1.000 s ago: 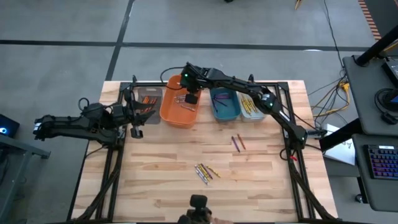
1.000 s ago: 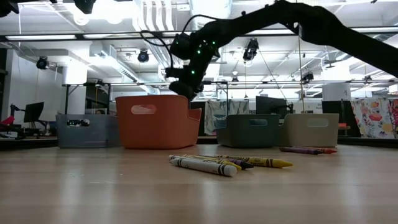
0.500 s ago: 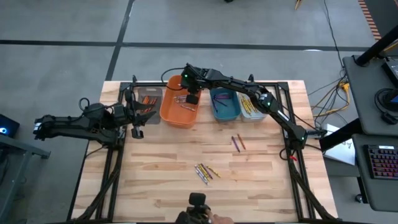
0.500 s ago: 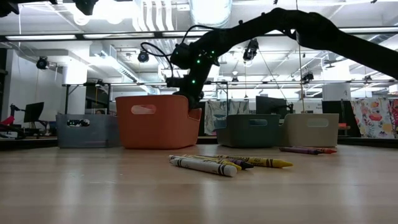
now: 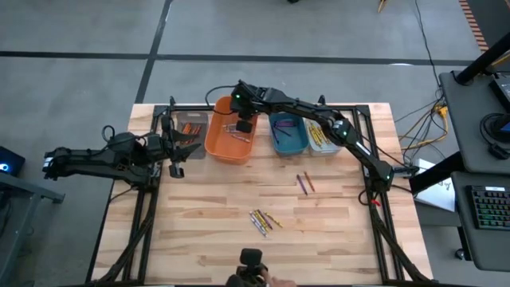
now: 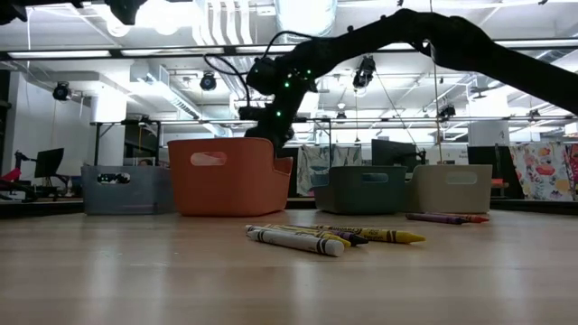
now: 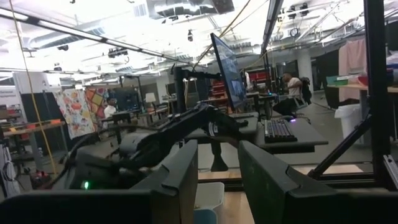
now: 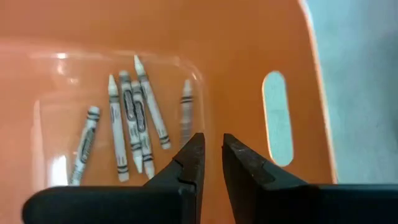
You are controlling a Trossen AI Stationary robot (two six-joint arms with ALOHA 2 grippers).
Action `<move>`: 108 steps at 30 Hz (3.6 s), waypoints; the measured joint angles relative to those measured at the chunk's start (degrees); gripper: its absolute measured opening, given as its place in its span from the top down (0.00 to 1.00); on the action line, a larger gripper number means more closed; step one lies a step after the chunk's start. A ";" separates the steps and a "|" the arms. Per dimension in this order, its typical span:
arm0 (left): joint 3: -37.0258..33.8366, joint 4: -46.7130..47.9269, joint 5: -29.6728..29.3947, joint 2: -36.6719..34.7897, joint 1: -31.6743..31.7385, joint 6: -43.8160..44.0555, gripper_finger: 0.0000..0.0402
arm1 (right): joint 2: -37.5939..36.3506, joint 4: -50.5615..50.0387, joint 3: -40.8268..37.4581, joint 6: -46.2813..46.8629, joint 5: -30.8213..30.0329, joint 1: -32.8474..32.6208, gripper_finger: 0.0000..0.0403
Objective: Sort crayons
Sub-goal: Put the orange crayon into the black bin
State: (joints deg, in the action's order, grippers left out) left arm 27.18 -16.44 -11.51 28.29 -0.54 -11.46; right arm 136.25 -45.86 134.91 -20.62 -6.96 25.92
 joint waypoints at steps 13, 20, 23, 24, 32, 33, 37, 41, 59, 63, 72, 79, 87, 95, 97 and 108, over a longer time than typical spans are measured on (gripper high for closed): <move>0.00 1.30 0.00 1.43 0.00 2.55 0.75 | -10.64 -6.67 0.02 9.67 0.07 -4.14 0.88; 0.00 1.29 0.02 4.46 0.00 5.39 0.75 | -17.19 -18.36 0.09 20.07 10.67 -6.89 0.88; 0.00 1.33 0.02 5.71 0.00 6.69 0.75 | -19.00 -24.72 0.09 22.33 14.40 -8.85 0.88; 0.00 1.39 0.02 6.12 -0.02 7.10 0.75 | -19.31 -26.81 0.09 22.59 14.54 -9.65 0.88; 0.00 -0.62 0.04 8.25 -0.02 11.18 0.75 | -19.90 -36.38 -0.35 24.81 14.51 -16.92 0.88; 0.00 -0.68 0.04 8.39 -0.01 11.72 0.75 | -19.90 -36.57 -0.65 25.42 14.49 -17.95 0.88; 0.00 -0.65 0.05 8.88 -0.02 13.93 0.75 | -19.90 -36.70 -1.30 26.55 14.47 -22.25 0.88; 0.00 -0.66 0.25 9.36 -0.02 15.52 0.75 | -19.94 -36.08 -2.09 26.79 14.43 -26.38 0.88; -0.01 -3.79 0.55 13.53 -3.40 19.52 0.75 | -24.74 -26.53 -23.60 34.32 3.89 -36.12 0.88; -0.01 -4.82 0.55 13.99 -4.43 19.36 0.75 | -30.95 -19.52 -34.08 37.37 3.84 -36.33 0.88; -0.02 -6.06 0.55 14.40 -4.52 19.28 0.75 | -43.21 -9.80 -57.07 51.72 3.64 -36.05 0.88; -0.02 -6.52 0.55 14.92 -4.52 19.28 0.75 | -47.65 -9.77 -71.76 66.55 2.23 -35.13 0.88; -0.02 -7.96 0.53 15.56 -4.52 17.48 0.75 | -49.53 -6.39 -81.29 72.57 2.22 -31.04 0.88; -0.02 -8.62 0.52 15.54 -4.52 15.96 0.75 | -49.56 -3.82 -82.12 71.74 2.30 -28.49 0.88; -0.02 -8.58 0.52 15.58 -4.52 15.55 0.75 | -49.56 -3.11 -82.07 71.63 2.34 -28.49 0.88; -0.02 -8.58 0.52 15.67 -4.52 15.41 0.75 | -49.53 -0.20 -82.18 68.36 2.36 -28.33 0.89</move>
State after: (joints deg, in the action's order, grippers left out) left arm 27.16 -25.02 -10.98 43.97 -5.06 3.95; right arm 86.72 -46.05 52.73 47.74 -4.60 -2.42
